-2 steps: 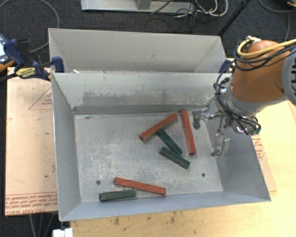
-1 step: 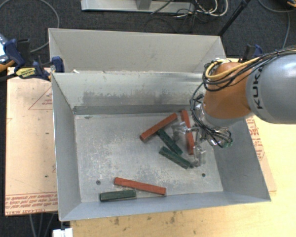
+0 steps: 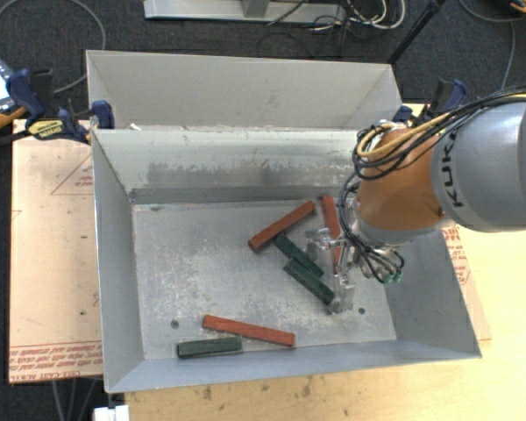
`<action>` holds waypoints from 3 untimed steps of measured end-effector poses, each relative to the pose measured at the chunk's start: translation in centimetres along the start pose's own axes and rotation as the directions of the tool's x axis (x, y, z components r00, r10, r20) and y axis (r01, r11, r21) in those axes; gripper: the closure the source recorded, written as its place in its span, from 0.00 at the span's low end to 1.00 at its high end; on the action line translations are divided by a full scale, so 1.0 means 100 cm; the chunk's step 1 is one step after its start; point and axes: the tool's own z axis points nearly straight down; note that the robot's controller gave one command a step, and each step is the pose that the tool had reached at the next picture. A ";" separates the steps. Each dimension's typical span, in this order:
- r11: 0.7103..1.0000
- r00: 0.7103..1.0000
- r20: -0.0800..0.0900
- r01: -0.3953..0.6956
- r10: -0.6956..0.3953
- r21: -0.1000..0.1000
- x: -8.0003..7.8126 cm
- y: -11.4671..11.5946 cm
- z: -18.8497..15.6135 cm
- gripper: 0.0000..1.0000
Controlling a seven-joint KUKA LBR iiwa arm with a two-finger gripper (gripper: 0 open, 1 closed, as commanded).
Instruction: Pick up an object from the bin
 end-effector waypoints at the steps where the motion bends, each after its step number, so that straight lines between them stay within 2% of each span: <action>1: 0.971 0.971 0.007 0.240 -0.240 0.004 0.023 0.042 -0.142 0.00; 2: 0.991 0.991 0.005 0.134 -0.134 0.000 0.009 0.030 0.002 0.00; 3: 0.996 0.996 0.007 0.090 -0.090 0.008 -0.029 -0.049 -0.001 0.00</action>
Offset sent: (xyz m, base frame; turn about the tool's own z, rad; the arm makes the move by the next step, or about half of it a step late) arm -0.0326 0.0350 0.1384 -0.2436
